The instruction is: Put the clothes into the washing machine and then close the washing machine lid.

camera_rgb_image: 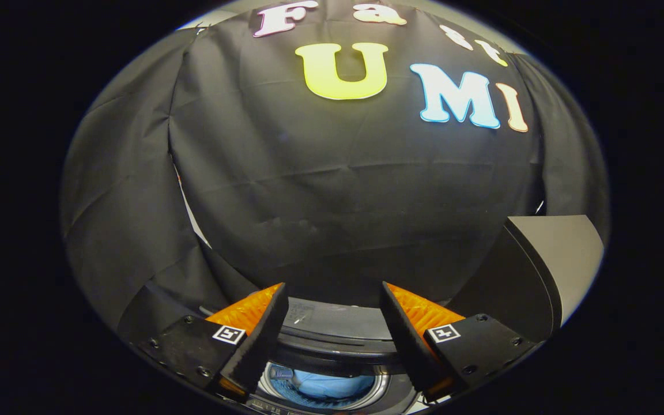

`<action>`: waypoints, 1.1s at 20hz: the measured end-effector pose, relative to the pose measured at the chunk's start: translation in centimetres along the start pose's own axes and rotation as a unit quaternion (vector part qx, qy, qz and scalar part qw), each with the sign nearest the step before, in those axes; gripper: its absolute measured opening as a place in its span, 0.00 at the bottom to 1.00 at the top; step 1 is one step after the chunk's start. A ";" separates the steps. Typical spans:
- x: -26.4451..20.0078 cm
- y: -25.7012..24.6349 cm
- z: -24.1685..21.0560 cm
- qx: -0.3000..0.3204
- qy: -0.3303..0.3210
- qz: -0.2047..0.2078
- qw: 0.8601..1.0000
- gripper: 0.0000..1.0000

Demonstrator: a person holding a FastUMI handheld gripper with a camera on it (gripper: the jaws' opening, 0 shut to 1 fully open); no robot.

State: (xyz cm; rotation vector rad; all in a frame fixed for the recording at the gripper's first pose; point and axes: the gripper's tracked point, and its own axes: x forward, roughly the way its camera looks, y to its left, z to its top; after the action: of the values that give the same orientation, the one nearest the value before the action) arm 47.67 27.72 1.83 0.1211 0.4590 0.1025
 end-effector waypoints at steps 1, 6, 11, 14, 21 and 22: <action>-0.9 0.6 -1.0 -0.001 -0.004 0.001 1.000 0.99; -3.7 1.3 -5.6 0.001 0.001 0.004 1.000 0.99; -8.2 2.2 -10.4 -0.039 -0.025 0.021 0.999 0.99; -10.7 2.1 -12.0 -0.067 -0.043 0.034 0.996 0.99; -18.3 -2.2 -10.1 -0.041 -0.099 0.088 0.990 0.99; -19.7 -4.2 -9.9 -0.029 -0.105 0.094 0.990 0.99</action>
State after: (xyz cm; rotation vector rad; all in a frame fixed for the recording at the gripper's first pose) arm 25.99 21.98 1.03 0.1166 0.2332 0.2847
